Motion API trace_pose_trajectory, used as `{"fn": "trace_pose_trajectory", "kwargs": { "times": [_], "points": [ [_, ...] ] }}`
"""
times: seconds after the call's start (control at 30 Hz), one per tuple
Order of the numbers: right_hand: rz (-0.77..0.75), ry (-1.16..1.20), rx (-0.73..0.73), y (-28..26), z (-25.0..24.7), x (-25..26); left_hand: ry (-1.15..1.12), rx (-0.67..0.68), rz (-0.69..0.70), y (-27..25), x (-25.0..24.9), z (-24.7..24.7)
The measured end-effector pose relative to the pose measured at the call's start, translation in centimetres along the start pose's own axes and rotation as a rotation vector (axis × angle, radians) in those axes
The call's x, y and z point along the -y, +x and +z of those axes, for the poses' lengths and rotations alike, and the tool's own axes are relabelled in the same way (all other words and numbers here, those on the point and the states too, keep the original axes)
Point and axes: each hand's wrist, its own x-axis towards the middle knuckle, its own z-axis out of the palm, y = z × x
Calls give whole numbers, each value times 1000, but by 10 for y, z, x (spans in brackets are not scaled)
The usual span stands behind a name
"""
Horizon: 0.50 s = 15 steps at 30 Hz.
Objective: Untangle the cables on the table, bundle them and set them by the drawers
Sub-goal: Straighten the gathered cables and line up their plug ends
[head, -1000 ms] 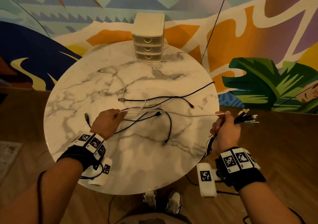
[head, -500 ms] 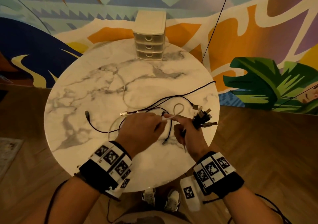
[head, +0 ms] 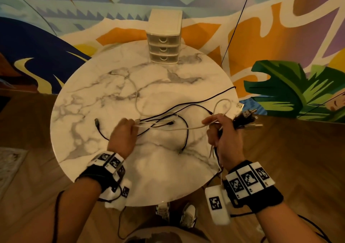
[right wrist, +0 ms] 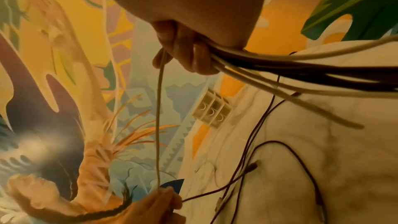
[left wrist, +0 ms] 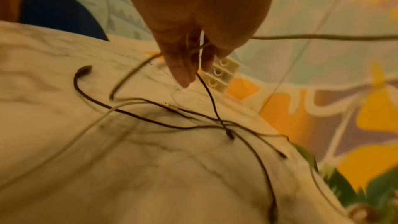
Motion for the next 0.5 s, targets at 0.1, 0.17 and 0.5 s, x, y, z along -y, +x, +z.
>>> {"fn": "trace_pose_trajectory", "kwargs": {
  "times": [0.1, 0.17, 0.5],
  "points": [
    [-20, 73, -61, 3, -2, 4, -108, -38, 27, 9, 1, -9],
    [-25, 92, -80, 5, -2, 5, -64, 126, 11, 5, 0, -8],
    [-45, -8, -207, 10, -24, 18, 101, 1143, 231, -63, -56, 20]
  ]
}}
